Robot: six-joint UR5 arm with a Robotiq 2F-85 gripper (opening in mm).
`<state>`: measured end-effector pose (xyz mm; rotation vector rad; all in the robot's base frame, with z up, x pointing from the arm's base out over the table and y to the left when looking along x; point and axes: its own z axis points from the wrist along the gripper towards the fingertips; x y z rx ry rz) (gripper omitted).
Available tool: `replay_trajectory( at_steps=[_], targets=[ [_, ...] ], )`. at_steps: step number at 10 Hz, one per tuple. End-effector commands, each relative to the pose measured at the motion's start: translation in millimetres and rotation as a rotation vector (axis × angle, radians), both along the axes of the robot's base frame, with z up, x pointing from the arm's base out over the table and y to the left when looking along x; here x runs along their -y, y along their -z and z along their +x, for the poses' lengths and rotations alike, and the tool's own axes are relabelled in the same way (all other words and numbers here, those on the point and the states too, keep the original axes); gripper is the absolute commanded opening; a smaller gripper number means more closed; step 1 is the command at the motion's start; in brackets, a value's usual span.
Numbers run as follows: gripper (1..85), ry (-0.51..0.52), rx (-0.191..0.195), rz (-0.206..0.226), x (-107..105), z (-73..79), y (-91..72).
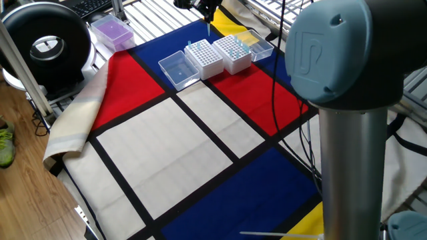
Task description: Transfer all medium pipette tips from one holder to another
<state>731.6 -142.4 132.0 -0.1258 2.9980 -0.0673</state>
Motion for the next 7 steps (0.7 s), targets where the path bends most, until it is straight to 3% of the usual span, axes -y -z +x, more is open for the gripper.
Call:
replay_trajectory(
  at_steps=[1,7],
  targets=[
    [1.7,0.015,0.000,0.025,6,-15.0,5.0],
    [1.7,0.036,-0.002,0.045,3,-35.3,11.3]
  ],
)
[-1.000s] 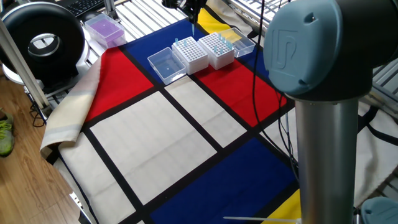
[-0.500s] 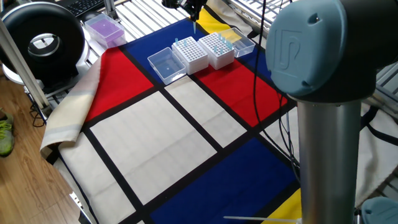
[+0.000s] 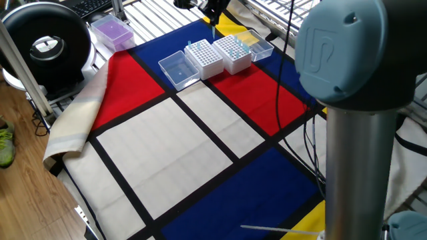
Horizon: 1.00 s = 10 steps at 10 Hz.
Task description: Transfer all medium pipette tips from one holder to another
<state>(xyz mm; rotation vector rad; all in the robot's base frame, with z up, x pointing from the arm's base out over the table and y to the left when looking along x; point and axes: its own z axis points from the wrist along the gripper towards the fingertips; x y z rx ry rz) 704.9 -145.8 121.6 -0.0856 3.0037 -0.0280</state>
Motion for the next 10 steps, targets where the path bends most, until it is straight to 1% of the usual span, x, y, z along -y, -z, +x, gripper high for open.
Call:
replay_trajectory(
  at_steps=[1,4,7,10],
  targets=[
    [1.7,0.012,0.002,0.018,1,-11.7,1.2],
    [1.7,0.008,0.000,0.012,7,-18.2,3.9],
    [1.7,0.009,0.005,0.014,6,-20.7,7.7],
    [1.7,0.012,0.005,0.013,8,-23.3,7.8]
  ],
)
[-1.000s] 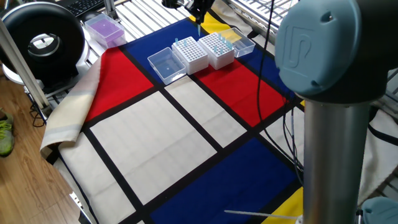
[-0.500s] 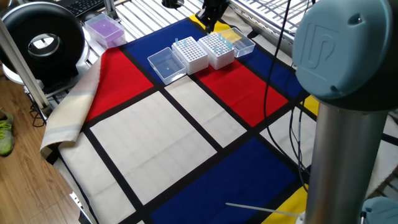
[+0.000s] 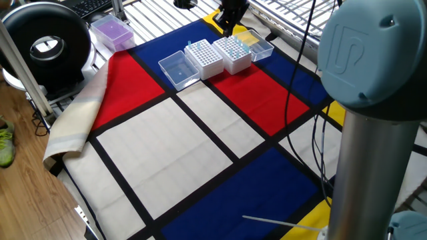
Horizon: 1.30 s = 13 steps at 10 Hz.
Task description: Transfer all medium pipette tips from one holder to another
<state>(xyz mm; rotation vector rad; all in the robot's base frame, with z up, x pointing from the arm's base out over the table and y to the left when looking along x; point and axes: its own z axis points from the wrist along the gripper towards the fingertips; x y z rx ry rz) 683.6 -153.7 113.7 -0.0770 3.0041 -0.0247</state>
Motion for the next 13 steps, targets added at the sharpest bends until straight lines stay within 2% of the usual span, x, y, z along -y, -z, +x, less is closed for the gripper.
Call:
replay_trajectory(
  at_steps=[1,4,8,9,10,11,13],
  targets=[
    [1.7,0.004,0.008,0.012,1,-2.2,0.7],
    [1.7,0.001,0.013,0.016,1,-2.3,2.8],
    [1.7,-0.008,0.034,0.043,-10,5.7,6.2],
    [1.7,-0.034,0.024,0.043,-11,4.5,8.1],
    [3.0,-0.072,0.008,0.041,-11,1.6,9.4],
    [13.7,-0.107,-0.008,0.036,-10,-2.4,9.5],
    [15.3,-0.125,-0.012,0.027,-7,-2.6,10.2]
  ],
)
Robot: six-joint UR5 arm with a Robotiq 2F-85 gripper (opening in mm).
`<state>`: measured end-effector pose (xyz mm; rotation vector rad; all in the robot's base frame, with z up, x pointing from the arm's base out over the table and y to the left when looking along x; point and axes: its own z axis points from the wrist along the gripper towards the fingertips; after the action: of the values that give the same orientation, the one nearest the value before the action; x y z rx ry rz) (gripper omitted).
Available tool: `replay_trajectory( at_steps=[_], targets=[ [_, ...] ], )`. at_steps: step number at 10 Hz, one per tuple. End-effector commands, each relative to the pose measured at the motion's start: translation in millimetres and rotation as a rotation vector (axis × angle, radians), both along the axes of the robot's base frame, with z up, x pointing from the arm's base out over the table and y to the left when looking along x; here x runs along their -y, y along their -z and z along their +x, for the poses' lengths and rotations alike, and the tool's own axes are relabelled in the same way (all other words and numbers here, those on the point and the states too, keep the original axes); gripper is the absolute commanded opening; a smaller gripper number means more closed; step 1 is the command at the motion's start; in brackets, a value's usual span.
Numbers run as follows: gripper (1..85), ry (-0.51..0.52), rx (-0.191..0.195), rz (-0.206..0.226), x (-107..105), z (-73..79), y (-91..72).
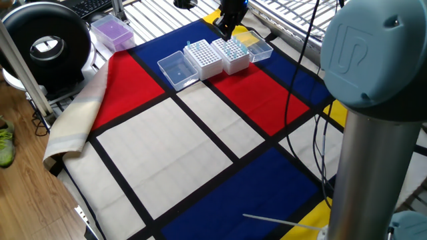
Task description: Transfer all medium pipette tips from one holder to another
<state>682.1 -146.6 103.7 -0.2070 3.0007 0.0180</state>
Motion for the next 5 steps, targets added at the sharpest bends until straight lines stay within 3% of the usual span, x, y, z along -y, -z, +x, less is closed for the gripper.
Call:
replay_trajectory(
  at_steps=[1,5],
  targets=[
    [16.7,-0.051,-0.011,-0.002,1.6,-1.3,0.8],
    [20.7,-0.072,-0.011,-0.014,5.2,0.9,2.6]
  ],
)
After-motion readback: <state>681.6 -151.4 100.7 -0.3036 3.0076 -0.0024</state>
